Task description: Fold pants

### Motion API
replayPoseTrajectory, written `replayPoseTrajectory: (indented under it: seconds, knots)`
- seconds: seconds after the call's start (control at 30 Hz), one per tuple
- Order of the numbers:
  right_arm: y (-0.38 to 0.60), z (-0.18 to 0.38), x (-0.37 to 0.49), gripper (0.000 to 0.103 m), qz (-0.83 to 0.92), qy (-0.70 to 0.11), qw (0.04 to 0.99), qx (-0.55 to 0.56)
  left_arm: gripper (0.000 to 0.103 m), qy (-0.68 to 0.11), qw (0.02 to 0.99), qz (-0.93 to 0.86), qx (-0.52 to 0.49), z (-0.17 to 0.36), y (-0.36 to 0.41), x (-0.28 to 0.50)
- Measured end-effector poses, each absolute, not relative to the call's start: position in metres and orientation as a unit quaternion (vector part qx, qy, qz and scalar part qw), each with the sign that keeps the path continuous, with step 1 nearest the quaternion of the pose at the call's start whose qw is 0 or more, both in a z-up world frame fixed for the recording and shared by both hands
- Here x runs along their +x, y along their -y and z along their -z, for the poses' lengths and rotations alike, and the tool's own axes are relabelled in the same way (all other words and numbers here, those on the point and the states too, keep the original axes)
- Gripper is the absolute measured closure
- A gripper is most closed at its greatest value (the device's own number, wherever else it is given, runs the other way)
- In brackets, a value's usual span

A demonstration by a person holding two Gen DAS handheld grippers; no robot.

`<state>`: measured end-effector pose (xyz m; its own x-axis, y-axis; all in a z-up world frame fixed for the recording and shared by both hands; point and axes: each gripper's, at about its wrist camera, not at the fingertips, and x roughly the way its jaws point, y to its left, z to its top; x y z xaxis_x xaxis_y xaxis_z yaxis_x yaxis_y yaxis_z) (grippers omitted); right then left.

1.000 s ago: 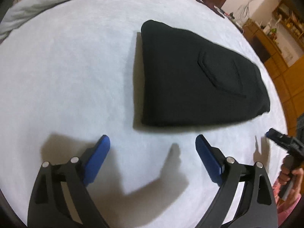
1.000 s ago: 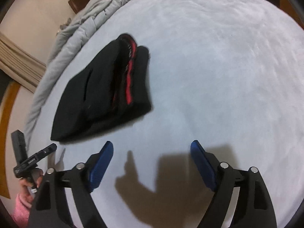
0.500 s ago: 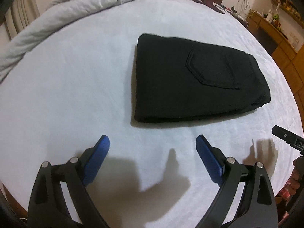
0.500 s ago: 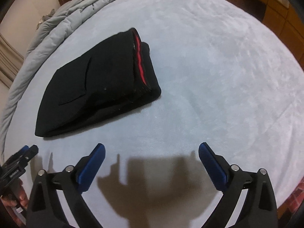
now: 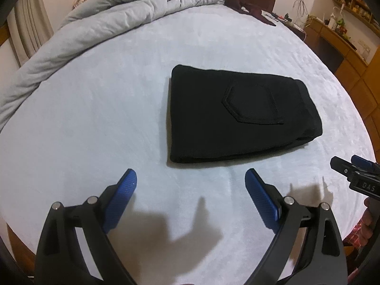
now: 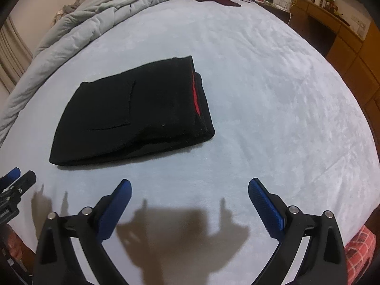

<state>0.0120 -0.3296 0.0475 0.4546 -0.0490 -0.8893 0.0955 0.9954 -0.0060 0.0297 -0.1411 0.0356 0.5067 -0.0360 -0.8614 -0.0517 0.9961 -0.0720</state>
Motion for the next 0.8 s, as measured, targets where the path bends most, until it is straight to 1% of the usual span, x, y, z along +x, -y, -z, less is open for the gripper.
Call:
replayPoseTrajectory:
  seconds: [0.33, 0.8]
  knots:
    - [0.323, -0.054, 0.012, 0.004, 0.049, -0.522, 0.851, 0.018, 0.011, -0.481, 0.876, -0.007, -0.038, -0.058, 0.14, 0.026]
    - [0.313, -0.052, 0.015, 0.004, 0.045, -0.527, 0.849, 0.005, 0.011, -0.484, 0.874, -0.013, -0.03, -0.061, 0.14, 0.03]
